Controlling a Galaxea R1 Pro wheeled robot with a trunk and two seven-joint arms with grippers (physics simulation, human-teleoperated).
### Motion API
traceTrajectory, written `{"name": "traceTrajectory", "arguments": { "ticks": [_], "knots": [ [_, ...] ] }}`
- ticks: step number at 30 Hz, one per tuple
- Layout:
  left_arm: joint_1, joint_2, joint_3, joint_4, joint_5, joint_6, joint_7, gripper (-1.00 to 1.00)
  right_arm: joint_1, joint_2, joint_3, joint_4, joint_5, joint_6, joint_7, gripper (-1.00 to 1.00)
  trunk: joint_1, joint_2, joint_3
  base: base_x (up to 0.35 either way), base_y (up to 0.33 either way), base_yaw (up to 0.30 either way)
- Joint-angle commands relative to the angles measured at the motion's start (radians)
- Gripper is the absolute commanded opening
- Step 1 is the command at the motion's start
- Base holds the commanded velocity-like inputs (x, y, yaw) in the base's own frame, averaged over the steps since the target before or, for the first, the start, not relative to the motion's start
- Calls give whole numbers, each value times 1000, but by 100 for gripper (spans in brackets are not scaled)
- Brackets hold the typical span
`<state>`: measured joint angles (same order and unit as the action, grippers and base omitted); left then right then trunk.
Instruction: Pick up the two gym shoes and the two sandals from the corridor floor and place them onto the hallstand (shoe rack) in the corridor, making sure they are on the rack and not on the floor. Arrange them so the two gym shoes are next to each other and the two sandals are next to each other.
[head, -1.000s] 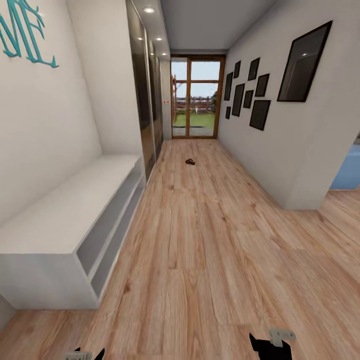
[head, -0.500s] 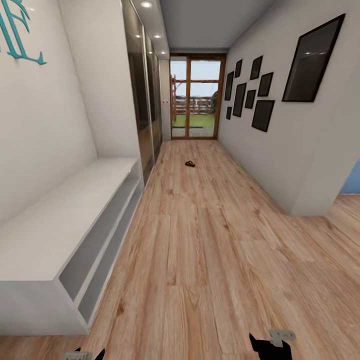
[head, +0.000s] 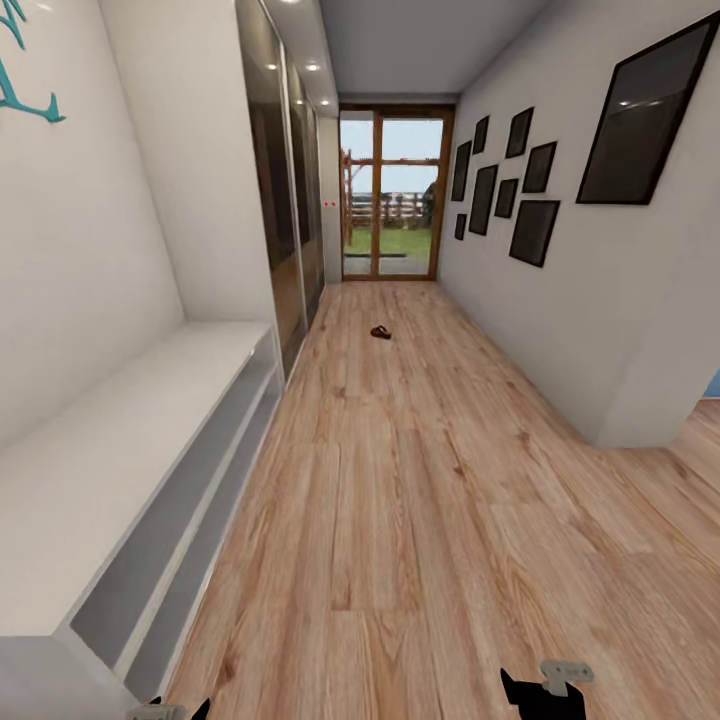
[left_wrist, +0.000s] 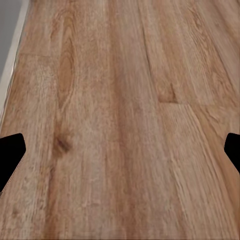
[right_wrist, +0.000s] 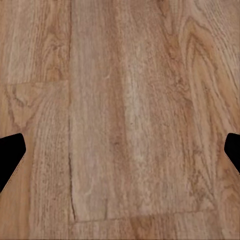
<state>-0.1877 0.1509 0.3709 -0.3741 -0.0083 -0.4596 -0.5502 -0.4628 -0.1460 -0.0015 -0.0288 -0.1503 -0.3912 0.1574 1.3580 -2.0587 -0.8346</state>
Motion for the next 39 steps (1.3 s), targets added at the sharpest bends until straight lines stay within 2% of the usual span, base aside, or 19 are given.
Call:
{"name": "traceTrajectory", "arguments": {
  "ticks": [1, 39],
  "knots": [
    [-1, -1, 8, 1, -1, 0, -10, 100, 1, 0, 0, 1, -11, -3, 9, 100, 0, 0, -1, 338, 0, 0],
    [-1, -1, 8, 1, -1, -1, -10, 100, 3, 1, 0, 1, -14, -2, 8, 100, 0, 0, -1, 338, 0, 0]
  ]
}}
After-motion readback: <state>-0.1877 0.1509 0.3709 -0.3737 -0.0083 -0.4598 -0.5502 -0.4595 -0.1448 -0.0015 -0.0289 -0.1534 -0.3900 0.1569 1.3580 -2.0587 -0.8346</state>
